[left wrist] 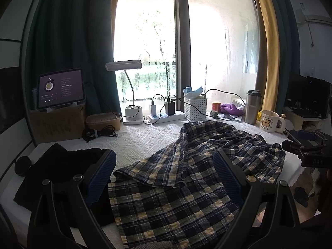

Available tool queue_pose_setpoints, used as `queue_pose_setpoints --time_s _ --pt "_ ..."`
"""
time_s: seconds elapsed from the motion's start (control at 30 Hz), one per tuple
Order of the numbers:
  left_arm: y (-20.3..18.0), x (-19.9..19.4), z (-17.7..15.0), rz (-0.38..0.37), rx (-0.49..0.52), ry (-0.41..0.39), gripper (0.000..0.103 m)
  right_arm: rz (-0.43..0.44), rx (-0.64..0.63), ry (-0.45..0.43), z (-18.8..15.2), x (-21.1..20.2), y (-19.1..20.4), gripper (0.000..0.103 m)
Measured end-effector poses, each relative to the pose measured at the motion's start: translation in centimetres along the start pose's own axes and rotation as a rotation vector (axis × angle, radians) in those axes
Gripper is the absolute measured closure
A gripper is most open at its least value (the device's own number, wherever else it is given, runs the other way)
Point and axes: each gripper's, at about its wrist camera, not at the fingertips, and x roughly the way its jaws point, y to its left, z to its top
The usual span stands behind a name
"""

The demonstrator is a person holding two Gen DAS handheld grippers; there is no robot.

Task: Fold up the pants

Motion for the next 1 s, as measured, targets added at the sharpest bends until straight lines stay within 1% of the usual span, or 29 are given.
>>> queue_pose_setpoints --time_s 0.6,1.0 --pt "0.03 -0.02 -0.17 0.006 0.009 -0.004 0.009 0.0 0.001 -0.001 0.01 -0.05 -0.06 0.0" --pt "-0.06 -0.18 -0.24 0.03 0.024 -0.005 0.009 0.001 0.002 -0.001 0.04 -0.08 -0.07 0.0"
